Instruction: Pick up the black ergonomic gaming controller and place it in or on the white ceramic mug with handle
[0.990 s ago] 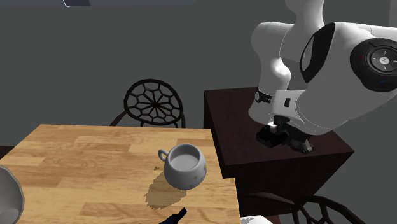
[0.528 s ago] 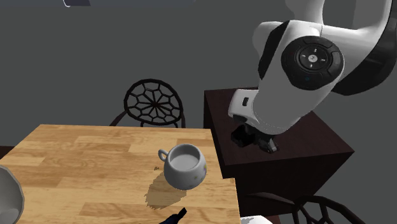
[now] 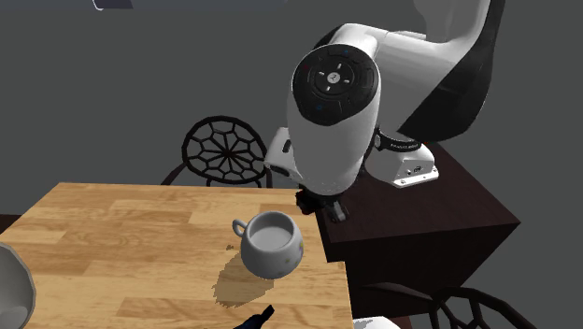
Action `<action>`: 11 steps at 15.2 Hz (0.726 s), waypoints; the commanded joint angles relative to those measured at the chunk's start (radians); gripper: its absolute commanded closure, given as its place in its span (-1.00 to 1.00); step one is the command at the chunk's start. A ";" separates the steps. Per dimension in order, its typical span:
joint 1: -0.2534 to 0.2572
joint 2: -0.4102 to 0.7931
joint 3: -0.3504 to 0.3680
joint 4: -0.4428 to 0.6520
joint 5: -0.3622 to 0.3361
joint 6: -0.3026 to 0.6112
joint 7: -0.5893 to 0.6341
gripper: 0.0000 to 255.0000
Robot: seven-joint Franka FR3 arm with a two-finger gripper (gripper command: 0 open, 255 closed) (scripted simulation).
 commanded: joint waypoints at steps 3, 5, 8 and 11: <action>-0.044 0.089 -0.044 0.120 -0.066 -0.027 -0.049 1.00; -0.061 0.134 -0.064 0.183 -0.091 -0.041 -0.073 1.00; -0.070 0.184 -0.078 0.222 -0.115 -0.029 -0.080 1.00; -0.069 0.215 -0.081 0.215 -0.128 0.004 -0.064 1.00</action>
